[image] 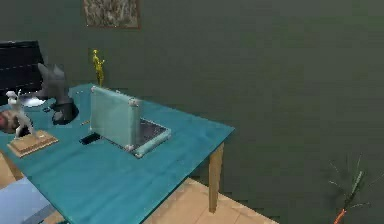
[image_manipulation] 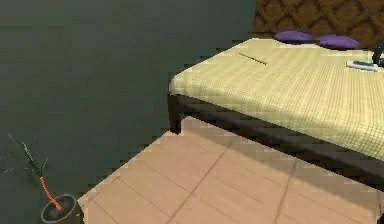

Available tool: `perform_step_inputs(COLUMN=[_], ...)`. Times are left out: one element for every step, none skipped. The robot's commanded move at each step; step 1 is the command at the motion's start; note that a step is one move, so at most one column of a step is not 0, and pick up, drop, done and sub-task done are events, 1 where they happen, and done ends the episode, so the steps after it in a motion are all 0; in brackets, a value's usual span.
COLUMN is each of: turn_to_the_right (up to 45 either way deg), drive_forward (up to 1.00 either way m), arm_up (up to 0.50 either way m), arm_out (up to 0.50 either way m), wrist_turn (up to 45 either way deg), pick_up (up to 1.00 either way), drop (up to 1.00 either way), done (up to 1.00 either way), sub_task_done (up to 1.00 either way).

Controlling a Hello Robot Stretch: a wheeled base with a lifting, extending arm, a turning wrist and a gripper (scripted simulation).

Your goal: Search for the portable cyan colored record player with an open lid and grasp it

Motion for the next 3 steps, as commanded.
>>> perform_step_inputs(turn_to_the_right=[-45.0, -45.0, -15.0], drive_forward=[0.00, 0.00, 0.00], arm_up=[0.00, 0.00, 0.00], arm_out=[0.00, 0.00, 0.00], wrist_turn=[0.0, 0.0, 0.0], pick_up=[0.00, 0.00, 0.00], drop=[0.00, 0.00, 0.00], done=[0.00, 0.00, 0.00], sub_task_done=[0.00, 0.00, 0.00])
